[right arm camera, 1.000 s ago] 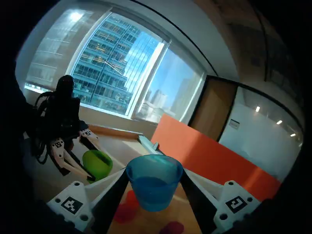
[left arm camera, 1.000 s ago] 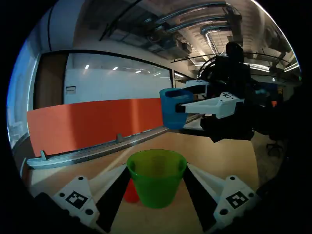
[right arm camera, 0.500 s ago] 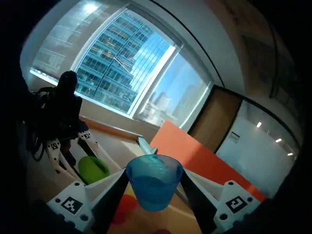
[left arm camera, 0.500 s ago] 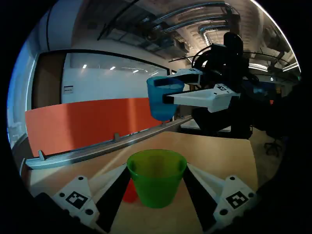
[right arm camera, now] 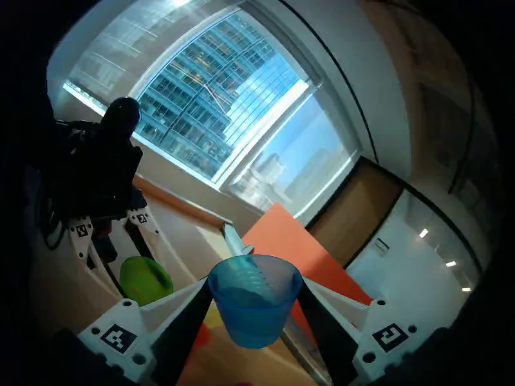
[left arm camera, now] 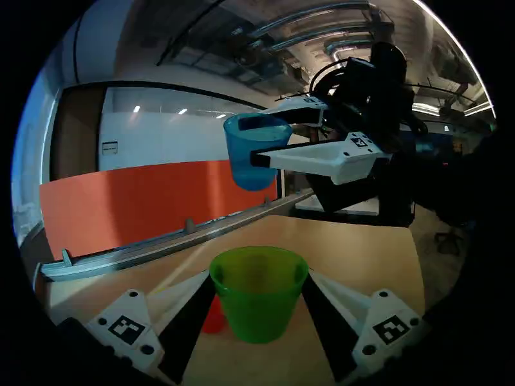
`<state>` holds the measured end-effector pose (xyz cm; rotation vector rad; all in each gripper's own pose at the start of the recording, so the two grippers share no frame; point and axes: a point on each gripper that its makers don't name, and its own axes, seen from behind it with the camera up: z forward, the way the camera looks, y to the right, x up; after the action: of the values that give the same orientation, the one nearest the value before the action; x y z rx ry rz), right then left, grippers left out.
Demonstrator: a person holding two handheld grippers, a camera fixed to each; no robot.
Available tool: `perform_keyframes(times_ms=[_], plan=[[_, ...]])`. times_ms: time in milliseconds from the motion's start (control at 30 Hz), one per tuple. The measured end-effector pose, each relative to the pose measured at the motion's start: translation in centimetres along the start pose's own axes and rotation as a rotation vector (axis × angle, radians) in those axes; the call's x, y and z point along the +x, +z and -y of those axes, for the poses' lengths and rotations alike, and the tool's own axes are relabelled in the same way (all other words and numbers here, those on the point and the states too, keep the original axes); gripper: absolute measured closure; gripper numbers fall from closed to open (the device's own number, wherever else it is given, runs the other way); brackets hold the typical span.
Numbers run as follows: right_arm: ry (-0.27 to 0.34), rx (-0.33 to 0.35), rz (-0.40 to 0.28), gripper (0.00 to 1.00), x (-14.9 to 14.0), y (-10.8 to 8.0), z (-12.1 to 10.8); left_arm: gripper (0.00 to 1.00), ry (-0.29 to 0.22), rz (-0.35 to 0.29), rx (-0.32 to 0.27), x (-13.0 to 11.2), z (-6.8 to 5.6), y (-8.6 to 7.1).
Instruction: Pour water
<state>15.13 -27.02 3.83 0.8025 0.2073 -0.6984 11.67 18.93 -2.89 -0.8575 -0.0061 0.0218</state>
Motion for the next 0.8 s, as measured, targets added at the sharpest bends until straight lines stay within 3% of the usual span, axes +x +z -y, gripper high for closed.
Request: perform_keyframes(times_ms=[800], plan=[[-0.224,0.007,0.013,0.09,1.2,1.7,-0.3,0.13,-0.005,-0.017,-0.004,0.8,-0.2,0.6]])
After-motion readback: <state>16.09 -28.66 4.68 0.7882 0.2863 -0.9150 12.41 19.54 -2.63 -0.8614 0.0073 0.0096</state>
